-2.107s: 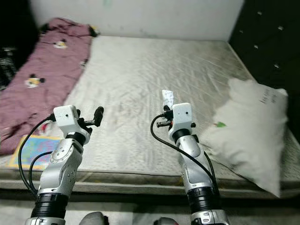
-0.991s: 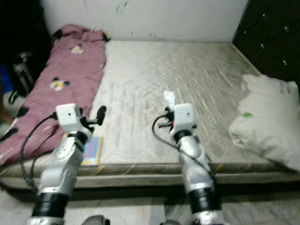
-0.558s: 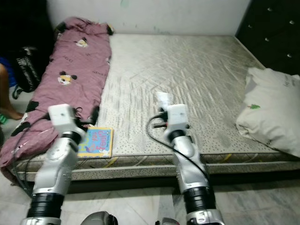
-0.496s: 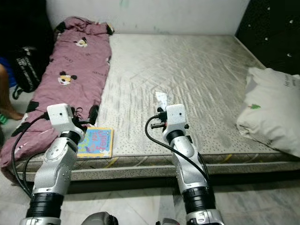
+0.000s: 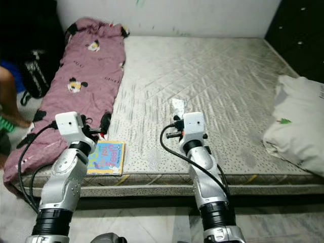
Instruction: Clean up the room
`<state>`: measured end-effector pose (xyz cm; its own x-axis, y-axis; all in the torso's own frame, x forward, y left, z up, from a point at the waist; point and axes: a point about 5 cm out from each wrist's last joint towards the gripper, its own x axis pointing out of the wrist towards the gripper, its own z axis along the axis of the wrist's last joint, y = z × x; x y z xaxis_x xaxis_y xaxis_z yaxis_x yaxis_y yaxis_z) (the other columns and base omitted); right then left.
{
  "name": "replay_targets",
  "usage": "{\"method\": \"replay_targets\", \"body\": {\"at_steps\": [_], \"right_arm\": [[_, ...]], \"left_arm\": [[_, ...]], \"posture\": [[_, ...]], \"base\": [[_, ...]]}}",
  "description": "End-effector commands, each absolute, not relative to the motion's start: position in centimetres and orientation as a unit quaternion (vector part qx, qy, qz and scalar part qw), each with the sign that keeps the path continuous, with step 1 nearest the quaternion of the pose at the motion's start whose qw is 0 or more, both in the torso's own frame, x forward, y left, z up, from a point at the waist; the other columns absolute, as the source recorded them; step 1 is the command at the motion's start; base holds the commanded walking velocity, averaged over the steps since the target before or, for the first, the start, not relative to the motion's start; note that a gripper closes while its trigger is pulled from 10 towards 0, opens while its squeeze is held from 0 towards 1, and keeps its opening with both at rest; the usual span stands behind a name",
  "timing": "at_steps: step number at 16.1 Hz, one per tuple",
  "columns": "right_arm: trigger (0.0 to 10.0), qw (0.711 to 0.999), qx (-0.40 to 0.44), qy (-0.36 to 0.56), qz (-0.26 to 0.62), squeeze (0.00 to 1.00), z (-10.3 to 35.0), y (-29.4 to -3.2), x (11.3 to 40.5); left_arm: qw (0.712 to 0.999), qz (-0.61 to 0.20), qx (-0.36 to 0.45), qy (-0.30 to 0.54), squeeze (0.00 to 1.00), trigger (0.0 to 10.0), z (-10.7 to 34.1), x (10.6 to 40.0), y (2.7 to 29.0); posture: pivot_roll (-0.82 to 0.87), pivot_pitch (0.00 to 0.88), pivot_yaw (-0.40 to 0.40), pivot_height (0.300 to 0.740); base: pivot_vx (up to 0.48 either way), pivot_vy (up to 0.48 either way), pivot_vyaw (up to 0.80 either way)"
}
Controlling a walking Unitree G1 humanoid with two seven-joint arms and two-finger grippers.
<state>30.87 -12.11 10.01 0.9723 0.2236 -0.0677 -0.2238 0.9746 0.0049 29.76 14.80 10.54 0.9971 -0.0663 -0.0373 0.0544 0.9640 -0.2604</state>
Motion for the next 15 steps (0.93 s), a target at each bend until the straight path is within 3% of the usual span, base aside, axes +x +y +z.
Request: {"method": "replay_targets", "body": {"at_steps": [1, 15], "right_arm": [[10.0, 0.993, -0.005, 0.027, 0.113, 0.0, 10.48, -12.18, 31.1], [10.0, 0.993, -0.006, 0.025, 0.114, 0.0, 10.44, -12.14, 31.21]], "left_arm": [[0.991, -0.039, -0.129, 0.014, 0.0, 10.0, 11.0, 29.89, 14.6], [0.991, -0.047, -0.123, 0.014, 0.0, 10.0, 10.93, 30.01, 14.36]], "posture": [[0.02, 0.0, -0.011, 0.74], [0.02, 0.0, -0.009, 0.74]], "base": [[0.296, 0.0, 0.0], [0.316, 0.0, 0.0]]}}
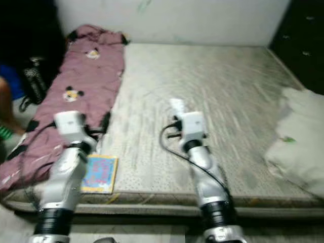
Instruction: Clean up the room
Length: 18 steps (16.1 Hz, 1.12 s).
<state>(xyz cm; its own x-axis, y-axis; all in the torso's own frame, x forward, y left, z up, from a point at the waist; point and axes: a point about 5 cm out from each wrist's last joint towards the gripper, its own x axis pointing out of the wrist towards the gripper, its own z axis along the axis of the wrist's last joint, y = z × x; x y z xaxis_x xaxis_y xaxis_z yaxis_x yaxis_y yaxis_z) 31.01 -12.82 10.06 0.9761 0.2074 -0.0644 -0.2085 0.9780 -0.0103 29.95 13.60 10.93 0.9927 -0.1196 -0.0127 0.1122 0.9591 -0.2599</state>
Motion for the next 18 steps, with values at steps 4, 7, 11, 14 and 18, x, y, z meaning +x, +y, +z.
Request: {"method": "replay_targets", "body": {"at_steps": [4, 7, 11, 14, 18], "right_arm": [[10.0, 0.993, -0.005, 0.025, 0.112, 0.0, 10.48, -12.09, 31.28], [10.0, 0.993, -0.005, 0.025, 0.111, 0.0, 10.54, -12.14, 31.36], [10.0, 0.994, -0.005, 0.024, 0.11, 0.0, 10.56, -12.2, 31.43], [10.0, 0.994, -0.005, 0.026, 0.109, 0.0, 10.54, -12.29, 31.46], [10.0, 0.994, -0.007, 0.027, 0.109, 0.0, 10.52, -12.34, 31.46]], "left_arm": [[0.991, -0.047, -0.125, 0.016, 0.0, 10.0, 10.91, 30.07, 14.4], [0.991, -0.038, -0.125, 0.02, 0.0, 10.0, 10.8, 30.16, 14.5], [0.991, -0.034, -0.131, 0.023, 0.0, 10.0, 10.69, 30.28, 14.54], [0.99, -0.034, -0.136, 0.027, 0.0, 10.0, 10.6, 30.36, 14.51], [0.99, -0.033, -0.137, 0.026, 0.0, 10.0, 10.6, 30.4, 14.48]], "posture": [[0.02, 0.0, -0.007, 0.74], [0.02, 0.0, -0.006, 0.74], [0.01, 0.0, -0.009, 0.74], [0.01, 0.0, -0.01, 0.74], [0.01, 0.0, -0.013, 0.74]], "base": [[0.263, 0.0, 0.0], [0.0, 0.0, 0.0], [0.0, 0.0, 0.0], [0.0, 0.459, 0.0], [0.0, 0.48, -0.2]]}}
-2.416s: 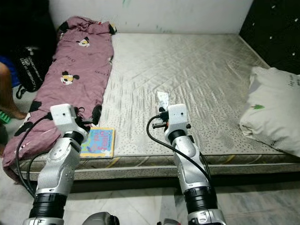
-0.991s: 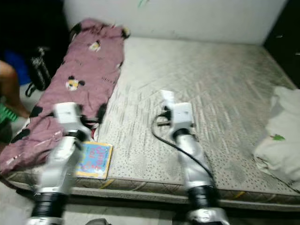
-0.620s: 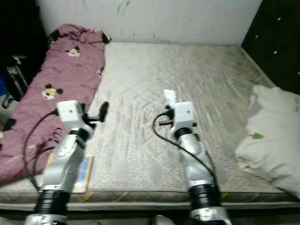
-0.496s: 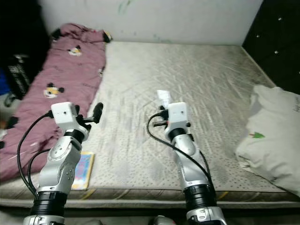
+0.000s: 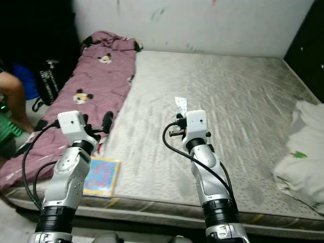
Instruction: Clean up the room
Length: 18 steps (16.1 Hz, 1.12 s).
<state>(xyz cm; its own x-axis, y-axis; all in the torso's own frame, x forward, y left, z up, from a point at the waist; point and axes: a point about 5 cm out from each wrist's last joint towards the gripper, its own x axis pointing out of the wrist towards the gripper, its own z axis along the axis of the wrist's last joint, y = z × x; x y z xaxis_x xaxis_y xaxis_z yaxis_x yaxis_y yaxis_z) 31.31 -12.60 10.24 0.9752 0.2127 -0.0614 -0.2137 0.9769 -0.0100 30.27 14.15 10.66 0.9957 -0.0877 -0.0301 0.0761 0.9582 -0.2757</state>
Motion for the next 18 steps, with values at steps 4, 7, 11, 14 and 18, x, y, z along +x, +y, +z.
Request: {"method": "replay_targets", "body": {"at_steps": [4, 7, 11, 14, 18], "right_arm": [[10.0, 0.993, -0.007, 0.027, 0.111, 0.0, 10.53, -12.3, 31.51], [10.0, 0.993, -0.008, 0.028, 0.113, 0.0, 10.52, -12.21, 31.54], [10.0, 0.993, -0.008, 0.028, 0.113, 0.0, 10.5, -12.13, 31.54], [10.0, 0.993, -0.008, 0.027, 0.116, 0.0, 10.49, -12.06, 31.57], [10.0, 0.992, -0.007, 0.024, 0.122, 0.0, 10.55, -11.89, 31.56]], "left_arm": [[0.99, -0.031, -0.138, 0.027, 0.0, 10.0, 10.62, 30.45, 14.51], [0.99, -0.031, -0.137, 0.026, 0.0, 10.0, 10.64, 30.5, 14.55], [0.99, -0.031, -0.134, 0.026, 0.0, 10.0, 10.64, 30.53, 14.58], [0.99, -0.032, -0.131, 0.026, 0.0, 10.0, 10.63, 30.57, 14.53], [0.991, -0.033, -0.129, 0.025, 0.0, 10.0, 10.65, 30.6, 14.53]], "posture": [[0.01, 0.0, -0.013, 0.74], [0.01, 0.0, -0.011, 0.74], [0.01, 0.0, -0.01, 0.74], [0.01, 0.0, -0.009, 0.74], [0.01, 0.0, -0.008, 0.74]], "base": [[0.0, 0.48, 0.0], [0.0, 0.48, 0.0], [0.0, 0.48, 0.0], [0.0, 0.48, 0.0], [0.0, 0.48, 0.0]]}}
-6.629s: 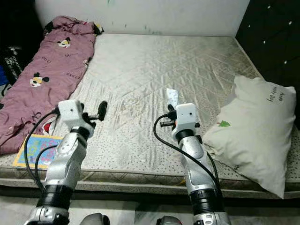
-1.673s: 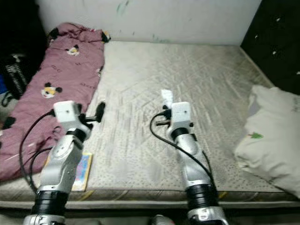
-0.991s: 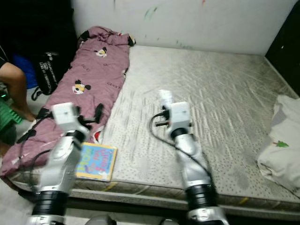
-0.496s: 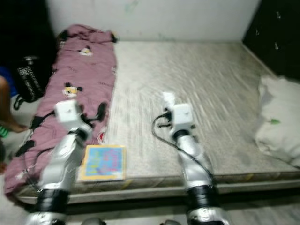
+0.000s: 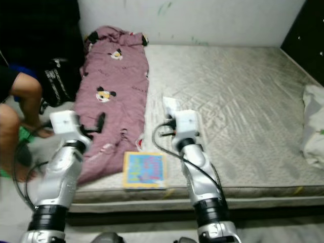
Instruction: Clean up the room
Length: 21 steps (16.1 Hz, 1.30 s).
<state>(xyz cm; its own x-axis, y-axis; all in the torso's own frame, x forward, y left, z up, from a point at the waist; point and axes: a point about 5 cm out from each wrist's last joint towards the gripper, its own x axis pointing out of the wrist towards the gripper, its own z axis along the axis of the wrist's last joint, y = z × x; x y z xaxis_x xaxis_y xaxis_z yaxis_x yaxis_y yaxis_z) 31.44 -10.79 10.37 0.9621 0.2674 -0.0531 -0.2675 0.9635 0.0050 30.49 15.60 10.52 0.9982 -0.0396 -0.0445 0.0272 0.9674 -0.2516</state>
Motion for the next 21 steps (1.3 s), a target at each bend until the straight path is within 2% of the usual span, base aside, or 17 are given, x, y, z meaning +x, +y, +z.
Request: {"method": "replay_targets", "body": {"at_steps": [1, 4, 13, 21], "right_arm": [[10.0, 0.992, -0.006, 0.023, 0.122, 0.0, 10.54, -11.89, 31.56], [10.0, 0.992, -0.011, 0.02, 0.126, 0.0, 10.59, -11.77, 31.51], [10.0, 0.992, -0.016, 0.016, 0.128, 0.0, 10.79, -11.73, 31.63], [10.0, 0.991, -0.02, 0.013, 0.131, 0.0, 10.92, -11.7, 31.65]], "left_arm": [[0.991, -0.033, -0.128, 0.025, 0.0, 10.0, 10.65, 30.6, 14.52], [0.991, -0.036, -0.123, 0.024, 0.0, 10.0, 10.68, 30.61, 14.46], [0.991, -0.033, -0.126, 0.024, 0.0, 10.0, 10.77, 30.8, 14.45], [0.991, -0.04, -0.128, 0.007, 0.0, 10.0, 11.22, 30.79, 14.31]], "posture": [[0.01, 0.0, -0.008, 0.74], [0.01, 0.0, -0.007, 0.74], [0.01, 0.0, -0.005, 0.74], [0.01, 0.0, -0.008, 0.74]], "base": [[0.0, 0.48, 0.0], [0.0, 0.275, 0.0], [0.0, 0.48, 0.0], [0.0, 0.0, 0.4]]}}
